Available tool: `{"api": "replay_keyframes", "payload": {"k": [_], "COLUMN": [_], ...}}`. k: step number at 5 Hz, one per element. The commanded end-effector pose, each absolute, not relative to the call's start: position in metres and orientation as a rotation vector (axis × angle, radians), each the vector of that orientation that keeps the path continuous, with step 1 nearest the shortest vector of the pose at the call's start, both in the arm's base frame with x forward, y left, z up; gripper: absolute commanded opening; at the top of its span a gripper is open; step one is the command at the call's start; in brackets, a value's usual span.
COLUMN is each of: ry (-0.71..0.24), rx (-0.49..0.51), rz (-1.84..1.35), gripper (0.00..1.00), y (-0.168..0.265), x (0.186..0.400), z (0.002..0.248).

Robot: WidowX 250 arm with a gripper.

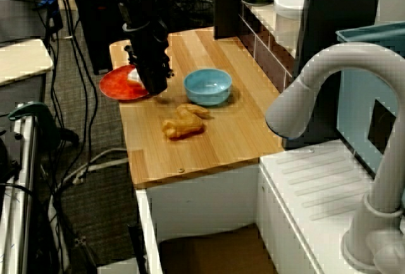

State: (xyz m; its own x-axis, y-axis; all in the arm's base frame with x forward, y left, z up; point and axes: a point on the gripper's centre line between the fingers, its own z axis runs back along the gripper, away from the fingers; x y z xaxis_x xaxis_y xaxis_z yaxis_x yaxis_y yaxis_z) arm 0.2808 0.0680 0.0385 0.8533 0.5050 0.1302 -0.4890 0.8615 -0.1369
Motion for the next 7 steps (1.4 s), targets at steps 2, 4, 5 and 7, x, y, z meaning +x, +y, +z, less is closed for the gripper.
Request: {"api": "replay_keyframes", "payload": {"k": [2, 4, 5, 7], "ry": [-0.174, -0.154, -0.154, -0.104], "rx": [-0.091, -0.106, -0.113, -0.181], "rz": [0.543, 0.503, 0.484, 0.538], "gripper": [0.0, 0.0, 0.0, 0.0], "y": [0.074, 0.055, 0.051, 0.039], "x": [0.311, 0.308, 0.302, 0.301], "z": [0.028, 0.038, 0.045, 0.042]}}
